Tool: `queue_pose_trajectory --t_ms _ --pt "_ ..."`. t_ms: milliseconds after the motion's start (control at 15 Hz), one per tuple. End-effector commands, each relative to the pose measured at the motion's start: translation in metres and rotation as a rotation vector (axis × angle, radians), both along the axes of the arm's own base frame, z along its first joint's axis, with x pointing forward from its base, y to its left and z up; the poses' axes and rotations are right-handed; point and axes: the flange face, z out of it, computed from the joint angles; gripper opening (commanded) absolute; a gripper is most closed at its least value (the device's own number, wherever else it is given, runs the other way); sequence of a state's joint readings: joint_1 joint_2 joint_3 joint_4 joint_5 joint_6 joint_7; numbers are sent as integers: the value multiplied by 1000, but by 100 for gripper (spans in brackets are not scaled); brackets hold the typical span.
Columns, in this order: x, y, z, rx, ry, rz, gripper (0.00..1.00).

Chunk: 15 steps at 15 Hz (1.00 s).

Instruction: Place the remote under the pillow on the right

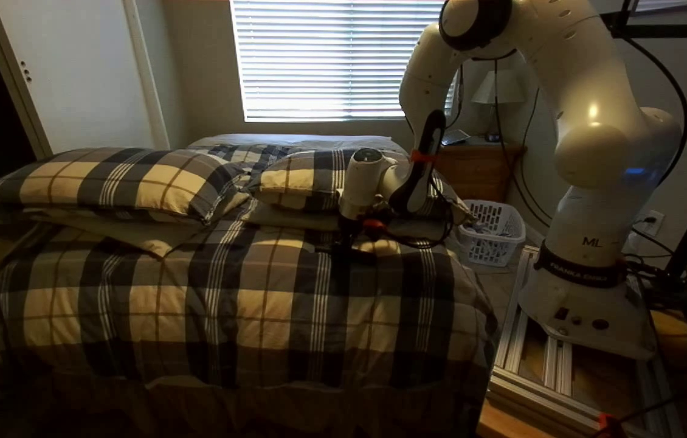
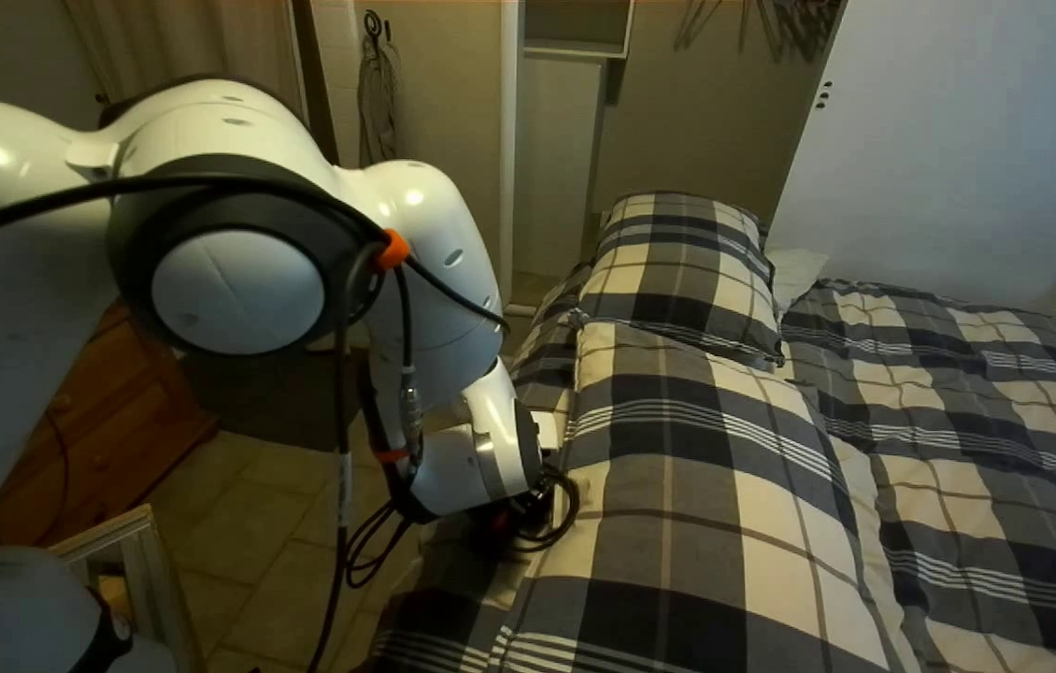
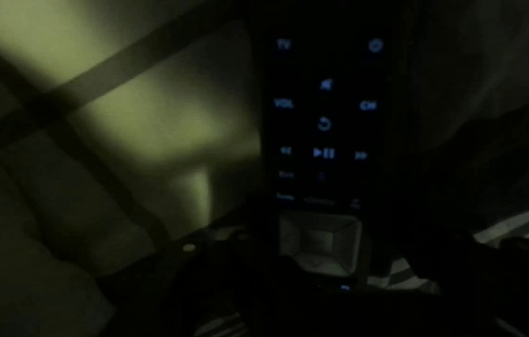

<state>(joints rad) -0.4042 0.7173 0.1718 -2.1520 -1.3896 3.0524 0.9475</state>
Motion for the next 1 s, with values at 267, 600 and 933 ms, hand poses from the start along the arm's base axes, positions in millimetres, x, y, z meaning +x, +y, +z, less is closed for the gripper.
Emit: queue_pose_trajectory --t_ms 267,600,933 --pt "7 6 10 -102 26 40 73" --pt "20 8 10 -98 5 82 91" --pt "31 3 13 -67 -17 86 100"
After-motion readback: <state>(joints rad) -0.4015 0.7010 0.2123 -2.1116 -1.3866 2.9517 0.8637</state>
